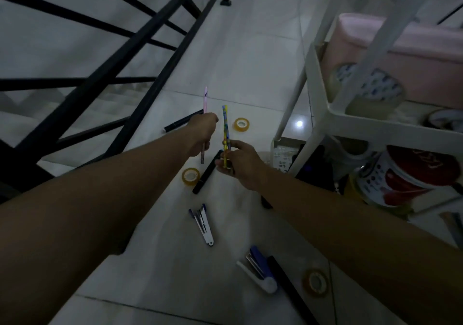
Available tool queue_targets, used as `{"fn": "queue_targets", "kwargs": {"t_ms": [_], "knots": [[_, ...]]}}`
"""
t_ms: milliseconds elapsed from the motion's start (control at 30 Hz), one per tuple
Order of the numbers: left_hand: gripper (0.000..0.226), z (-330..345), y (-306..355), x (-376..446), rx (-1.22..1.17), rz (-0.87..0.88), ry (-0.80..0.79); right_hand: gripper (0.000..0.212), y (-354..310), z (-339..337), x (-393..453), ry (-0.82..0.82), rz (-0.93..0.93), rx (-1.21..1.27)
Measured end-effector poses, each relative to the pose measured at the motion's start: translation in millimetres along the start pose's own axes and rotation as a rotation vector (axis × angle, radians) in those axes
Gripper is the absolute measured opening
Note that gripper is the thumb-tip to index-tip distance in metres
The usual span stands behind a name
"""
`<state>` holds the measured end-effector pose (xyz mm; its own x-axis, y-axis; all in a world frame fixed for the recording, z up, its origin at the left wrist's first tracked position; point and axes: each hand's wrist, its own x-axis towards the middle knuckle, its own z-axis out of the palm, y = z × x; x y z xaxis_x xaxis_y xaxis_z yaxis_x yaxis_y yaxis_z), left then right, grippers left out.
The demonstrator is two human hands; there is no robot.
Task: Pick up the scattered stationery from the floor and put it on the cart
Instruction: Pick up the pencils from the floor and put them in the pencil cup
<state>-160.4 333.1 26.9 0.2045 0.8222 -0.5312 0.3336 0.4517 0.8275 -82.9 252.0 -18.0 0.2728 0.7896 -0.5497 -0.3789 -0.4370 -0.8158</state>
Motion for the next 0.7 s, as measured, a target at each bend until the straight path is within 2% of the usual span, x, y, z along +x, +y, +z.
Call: {"fn": "queue_targets", "kwargs": {"t_ms": [300,467,600,700], "knots": [[0.033,1.7,5.6,-32.0,0.011,0.166,0.0,0.04,-27.3,-3.8,-38.5,-0.22,-0.118,0.057],[0.034,-1.5,7.9,-51.5,0.072,0.302,0.025,0.031,-39.8,-7.4,-62.2,-0.254,-0.131,0.033],[0.034,-8.8,9.2,-70.7,0.084,0.371,-0.006,0.033,-47.8,-8.5,-80.5,-0.273,-0.158,-0.097],[0.03,-16.1,11.4,-89.2,0.045,0.445,-0.035,0.037,-54.8,-6.6,-97.5,-0.229,-0.17,-0.333]]}}
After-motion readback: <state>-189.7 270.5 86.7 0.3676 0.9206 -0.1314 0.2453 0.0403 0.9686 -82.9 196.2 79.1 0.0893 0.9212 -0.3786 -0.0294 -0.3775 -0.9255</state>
